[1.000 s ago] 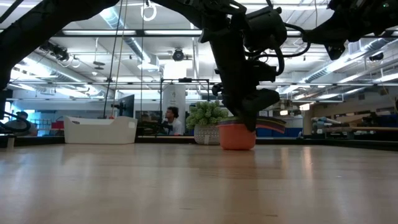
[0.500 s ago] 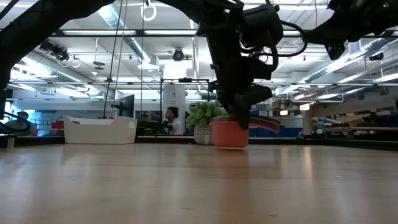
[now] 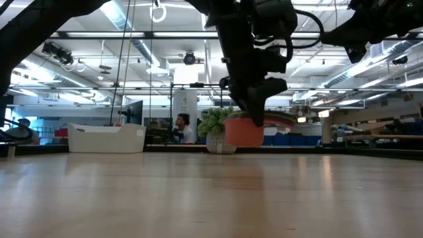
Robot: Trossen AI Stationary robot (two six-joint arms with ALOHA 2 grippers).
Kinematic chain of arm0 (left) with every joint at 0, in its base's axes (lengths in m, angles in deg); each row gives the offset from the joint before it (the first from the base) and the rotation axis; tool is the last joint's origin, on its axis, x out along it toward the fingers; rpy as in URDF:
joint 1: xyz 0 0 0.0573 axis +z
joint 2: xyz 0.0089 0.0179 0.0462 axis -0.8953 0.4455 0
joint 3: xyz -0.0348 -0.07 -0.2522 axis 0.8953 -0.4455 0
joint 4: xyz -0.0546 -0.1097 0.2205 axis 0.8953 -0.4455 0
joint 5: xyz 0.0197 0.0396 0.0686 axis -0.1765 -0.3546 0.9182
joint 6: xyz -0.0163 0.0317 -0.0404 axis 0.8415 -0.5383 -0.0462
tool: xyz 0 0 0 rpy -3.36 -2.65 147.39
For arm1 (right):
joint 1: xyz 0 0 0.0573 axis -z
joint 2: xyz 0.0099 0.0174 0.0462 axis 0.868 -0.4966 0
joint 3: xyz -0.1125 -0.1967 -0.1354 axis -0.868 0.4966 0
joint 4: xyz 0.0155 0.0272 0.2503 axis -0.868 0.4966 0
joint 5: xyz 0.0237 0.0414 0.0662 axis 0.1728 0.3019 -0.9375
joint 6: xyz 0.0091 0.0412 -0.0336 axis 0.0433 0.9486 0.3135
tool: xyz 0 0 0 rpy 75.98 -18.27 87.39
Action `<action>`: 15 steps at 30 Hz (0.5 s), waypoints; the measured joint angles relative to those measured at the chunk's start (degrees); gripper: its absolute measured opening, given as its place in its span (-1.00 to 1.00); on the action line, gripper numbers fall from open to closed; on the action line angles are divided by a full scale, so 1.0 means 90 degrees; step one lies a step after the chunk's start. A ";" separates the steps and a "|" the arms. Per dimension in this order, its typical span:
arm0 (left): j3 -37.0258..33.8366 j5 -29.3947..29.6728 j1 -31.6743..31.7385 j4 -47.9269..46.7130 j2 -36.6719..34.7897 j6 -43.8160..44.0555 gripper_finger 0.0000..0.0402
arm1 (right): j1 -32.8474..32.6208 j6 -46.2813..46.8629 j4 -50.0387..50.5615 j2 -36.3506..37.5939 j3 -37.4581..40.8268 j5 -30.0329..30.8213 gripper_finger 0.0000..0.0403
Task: Nest measuring cups in basket
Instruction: Put the nested measuring cups into the white bin
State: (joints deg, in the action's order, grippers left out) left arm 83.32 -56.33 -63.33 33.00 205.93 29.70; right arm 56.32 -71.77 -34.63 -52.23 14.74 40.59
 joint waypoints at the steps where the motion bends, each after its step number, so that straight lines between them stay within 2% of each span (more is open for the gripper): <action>1: 0.0002 0.0000 0.0000 0.0003 -0.0042 -0.0002 -0.50 | -0.0002 0.0001 -0.0005 -0.0001 0.0000 -0.0002 -0.93; 15: 0.0000 -0.0158 0.0153 -0.0742 -0.0533 0.0323 -0.50 | 0.0001 0.0001 -0.0269 0.0000 -0.0002 0.0001 -0.93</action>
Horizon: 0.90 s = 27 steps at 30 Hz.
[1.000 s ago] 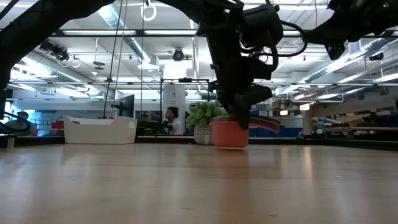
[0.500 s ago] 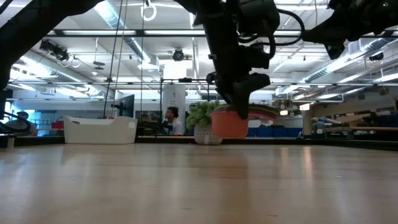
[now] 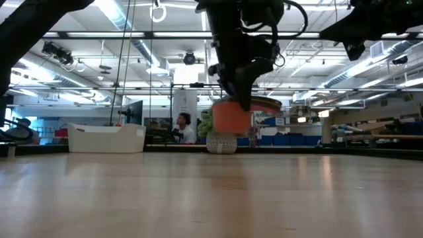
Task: Nest measuring cups in basket
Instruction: Put the nested measuring cups into the white bin
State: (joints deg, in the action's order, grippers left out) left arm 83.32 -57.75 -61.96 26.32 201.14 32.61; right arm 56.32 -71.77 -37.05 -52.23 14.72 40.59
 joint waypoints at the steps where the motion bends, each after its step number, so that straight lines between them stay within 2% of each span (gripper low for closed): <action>1: 0.0000 0.0005 0.0030 -0.0021 -0.0040 0.0007 -0.50 | 0.0000 0.0000 -0.0033 -0.0001 0.0000 0.0003 -0.93; 27: 0.0002 0.0132 0.0934 -0.1063 -0.0797 0.0341 -0.50 | -0.0005 -0.0579 -0.0138 0.0000 0.0000 -0.0243 -0.93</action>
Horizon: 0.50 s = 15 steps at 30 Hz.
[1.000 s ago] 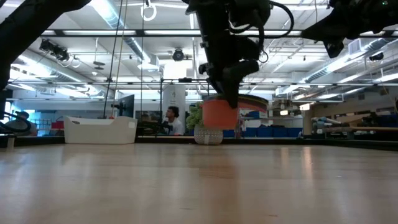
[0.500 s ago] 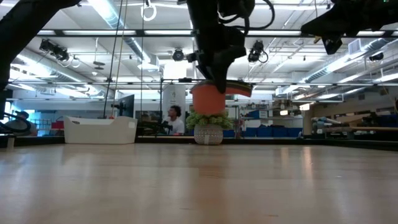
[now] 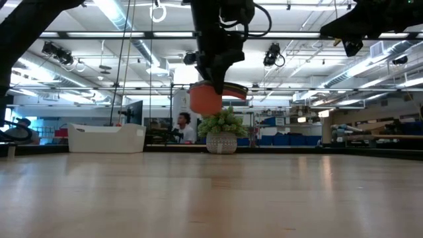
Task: Nest measuring cups in basket
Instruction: Put the nested measuring cups into the white bin
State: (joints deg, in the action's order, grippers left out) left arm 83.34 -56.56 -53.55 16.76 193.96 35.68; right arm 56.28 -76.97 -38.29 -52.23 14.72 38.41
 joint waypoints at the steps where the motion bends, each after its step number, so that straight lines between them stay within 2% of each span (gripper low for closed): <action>1: 0.0000 0.0000 0.0042 -0.0024 -0.0037 0.0001 -0.50 | -0.0002 -0.0023 -0.0001 0.0000 0.0000 -0.0002 -0.93; 15: 0.0000 0.0045 0.0164 -0.0667 -0.0498 -0.0103 -0.50 | 0.0002 0.0072 0.0021 0.0000 0.0000 -0.0021 -0.93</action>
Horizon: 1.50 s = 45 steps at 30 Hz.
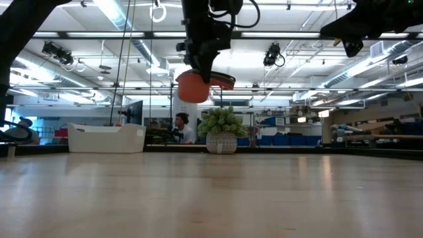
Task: Nest measuring cups in basket
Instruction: Put the nested measuring cups into the white bin
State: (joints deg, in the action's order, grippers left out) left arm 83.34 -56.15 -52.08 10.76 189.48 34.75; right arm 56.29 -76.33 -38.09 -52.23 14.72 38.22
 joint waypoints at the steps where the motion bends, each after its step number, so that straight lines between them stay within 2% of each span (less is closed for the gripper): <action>1: 0.0000 0.0001 0.0000 -0.0047 -0.0030 -0.0032 -0.50 | 0.0000 0.0007 0.0007 0.0000 0.0000 0.0076 -0.93; 9: 0.0002 -0.0042 0.0076 -0.0513 -0.0287 -0.0071 -0.50 | 0.0003 0.0003 0.0064 0.0000 0.0000 0.0822 -0.93; 22: 0.0002 0.0132 0.0382 -0.0792 -0.0600 -0.0106 -0.50 | 0.0008 -0.0020 0.0167 0.0000 0.0000 0.0821 -0.93; 34: 0.0002 0.0165 0.0463 -0.0865 -0.1261 -0.0236 -0.50 | 0.0010 0.0003 0.0257 0.0002 0.0000 0.0817 -0.93; 42: -0.0008 -0.0200 0.0497 -0.0767 -0.1447 -0.0376 -0.50 | 0.0009 -0.0033 0.0257 0.0001 0.0000 0.0815 -0.93; 45: -0.0245 -0.0235 0.0488 -0.0510 -0.1490 -0.0418 -0.50 | 0.0008 -0.0043 0.0257 0.0001 0.0000 0.0815 -0.93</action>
State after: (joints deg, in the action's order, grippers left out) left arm 81.14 -58.27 -47.68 6.17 176.07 30.99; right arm 56.36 -76.71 -35.79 -52.22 14.72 45.55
